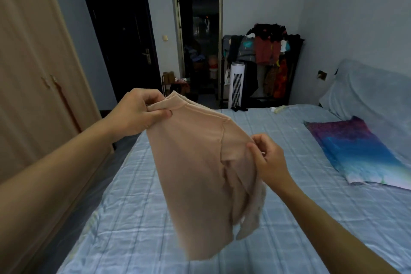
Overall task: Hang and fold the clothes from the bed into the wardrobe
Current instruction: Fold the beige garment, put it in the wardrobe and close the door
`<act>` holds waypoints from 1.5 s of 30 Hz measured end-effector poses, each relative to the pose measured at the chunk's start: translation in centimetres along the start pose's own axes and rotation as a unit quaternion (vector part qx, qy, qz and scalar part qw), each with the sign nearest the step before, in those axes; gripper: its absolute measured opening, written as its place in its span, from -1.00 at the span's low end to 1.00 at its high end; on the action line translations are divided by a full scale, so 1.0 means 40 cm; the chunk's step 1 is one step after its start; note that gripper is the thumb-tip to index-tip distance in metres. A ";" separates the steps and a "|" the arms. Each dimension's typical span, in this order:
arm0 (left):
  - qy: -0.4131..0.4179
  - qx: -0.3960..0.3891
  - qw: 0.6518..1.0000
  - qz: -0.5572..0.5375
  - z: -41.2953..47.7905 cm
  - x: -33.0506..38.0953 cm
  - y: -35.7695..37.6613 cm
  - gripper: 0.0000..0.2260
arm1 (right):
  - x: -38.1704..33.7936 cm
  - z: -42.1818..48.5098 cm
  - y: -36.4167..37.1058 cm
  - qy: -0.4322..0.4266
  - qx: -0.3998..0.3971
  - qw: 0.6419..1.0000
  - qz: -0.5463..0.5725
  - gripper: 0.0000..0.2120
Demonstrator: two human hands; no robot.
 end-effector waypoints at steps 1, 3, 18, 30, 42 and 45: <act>-0.001 -0.007 1.000 -0.008 0.001 -0.003 0.009 -0.93 | 0.004 0.005 -0.007 0.000 0.000 1.000 -0.002 -0.93; -0.004 -0.024 0.999 -0.024 0.009 -0.011 0.029 -0.95 | 0.015 0.017 -0.013 0.001 -0.006 1.000 -0.005 -0.93; -0.059 -0.103 0.991 -0.061 0.246 -0.326 0.304 -0.91 | 0.411 0.083 0.111 0.248 -0.173 0.951 0.066 -0.96; -0.077 0.021 0.997 -0.013 0.635 -0.617 0.383 -0.93 | 0.615 0.605 0.251 0.060 -0.006 0.986 -0.155 -0.86; 0.079 0.008 0.996 0.042 0.400 -0.470 0.435 -0.83 | 0.588 0.508 0.137 0.034 -0.020 0.985 -0.170 -0.62; 0.087 -0.038 0.995 0.043 0.229 -0.435 0.536 -0.77 | 0.646 0.318 0.109 0.067 -0.048 0.980 -0.179 -0.63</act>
Point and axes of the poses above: each hand's wrist, its own z-axis towards the middle knuckle, its own y-axis out of the palm, x = y × z, the point moved 7 cm from there along z, towards the middle knuckle, and after that the axes turned 15 degrees about z, right-handed, at the moved point
